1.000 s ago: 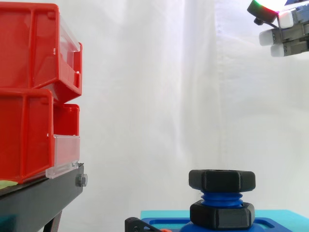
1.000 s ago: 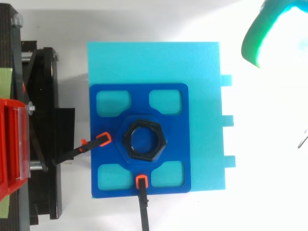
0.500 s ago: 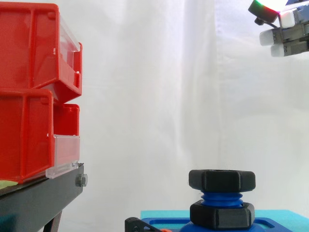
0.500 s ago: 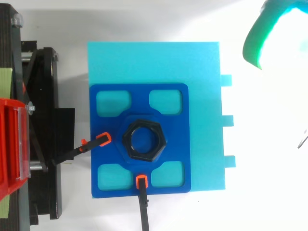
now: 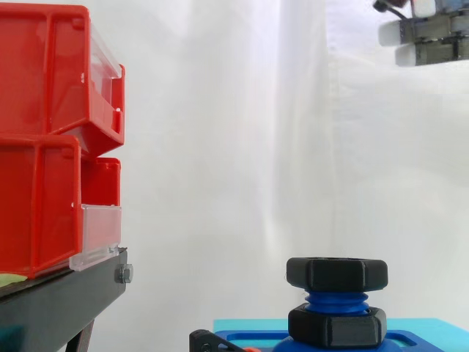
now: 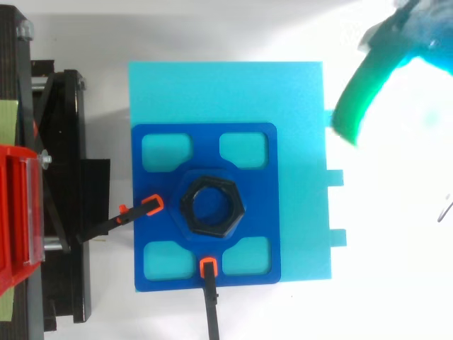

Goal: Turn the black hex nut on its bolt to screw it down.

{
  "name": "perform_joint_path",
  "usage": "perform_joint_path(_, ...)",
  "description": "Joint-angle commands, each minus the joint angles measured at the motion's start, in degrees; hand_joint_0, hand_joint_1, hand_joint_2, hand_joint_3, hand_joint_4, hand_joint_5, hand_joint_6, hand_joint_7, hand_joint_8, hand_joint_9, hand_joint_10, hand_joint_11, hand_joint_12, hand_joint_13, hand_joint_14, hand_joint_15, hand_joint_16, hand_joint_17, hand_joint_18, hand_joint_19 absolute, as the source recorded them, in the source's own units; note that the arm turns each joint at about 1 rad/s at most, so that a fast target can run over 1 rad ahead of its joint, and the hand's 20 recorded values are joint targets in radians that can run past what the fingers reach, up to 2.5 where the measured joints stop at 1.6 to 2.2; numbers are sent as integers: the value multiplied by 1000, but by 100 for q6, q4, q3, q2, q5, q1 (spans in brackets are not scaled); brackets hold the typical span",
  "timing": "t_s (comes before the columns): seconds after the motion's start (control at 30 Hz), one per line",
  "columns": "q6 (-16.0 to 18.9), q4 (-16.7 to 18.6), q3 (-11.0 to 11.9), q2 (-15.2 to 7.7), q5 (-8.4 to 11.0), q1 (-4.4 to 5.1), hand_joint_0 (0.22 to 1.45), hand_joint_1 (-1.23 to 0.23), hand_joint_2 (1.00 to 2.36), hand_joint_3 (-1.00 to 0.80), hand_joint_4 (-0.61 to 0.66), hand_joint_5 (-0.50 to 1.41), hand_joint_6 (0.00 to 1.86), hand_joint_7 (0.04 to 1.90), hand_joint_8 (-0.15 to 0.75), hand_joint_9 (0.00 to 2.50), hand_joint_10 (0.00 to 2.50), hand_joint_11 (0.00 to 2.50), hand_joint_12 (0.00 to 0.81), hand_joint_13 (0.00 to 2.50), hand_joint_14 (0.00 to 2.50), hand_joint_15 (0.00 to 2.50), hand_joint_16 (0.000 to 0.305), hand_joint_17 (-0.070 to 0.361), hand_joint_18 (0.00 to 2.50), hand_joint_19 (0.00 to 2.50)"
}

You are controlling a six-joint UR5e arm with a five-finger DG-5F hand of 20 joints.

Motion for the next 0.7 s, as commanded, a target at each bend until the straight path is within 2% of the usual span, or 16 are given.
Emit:
perform_joint_path(0.0, -206, 500, -7, -143, 79, 128, 464, -599, 1000, -500, 128, -172, 502, 697, 185, 703, 8, 223, 105, 348, 4, 102, 10, 23, 0, 308)
perform_joint_path(0.1, -355, 869, 2, -301, 202, 181, 462, -658, 1000, -500, 121, -171, 502, 699, 179, 697, 8, 243, 106, 342, 4, 99, 11, 24, 0, 299)
perform_joint_path(0.13, -399, 1019, 2, -424, 255, 207, 463, -671, 1000, -500, 118, -173, 502, 695, 177, 694, 10, 238, 109, 342, 4, 93, 11, 25, 0, 304)
perform_joint_path(0.23, -425, 1194, 2, -556, 325, 260, 462, -694, 1000, -500, 110, -175, 502, 700, 174, 686, 8, 248, 117, 348, 3, 79, 11, 25, 0, 292)
perform_joint_path(0.3, -452, 1414, 2, -705, 440, 339, 463, -696, 1000, -500, 111, -176, 502, 699, 176, 685, 8, 237, 117, 348, 3, 83, 11, 25, 0, 292)
perform_joint_path(0.37, -496, 1441, 2, -714, 483, 374, 462, -691, 1000, -500, 111, -176, 502, 699, 174, 685, 8, 237, 119, 351, 3, 80, 11, 25, 0, 292)
perform_joint_path(0.5, -759, 1484, 10, -899, 642, 480, 461, -679, 1000, -500, 111, -175, 502, 699, 174, 687, 8, 241, 119, 352, 3, 89, 11, 25, 0, 298)
perform_joint_path(0.67, -970, 1607, 28, -1030, 668, 541, 462, -654, 1000, -500, 119, -172, 502, 701, 177, 692, 8, 239, 120, 353, 4, 88, 11, 25, 0, 299)
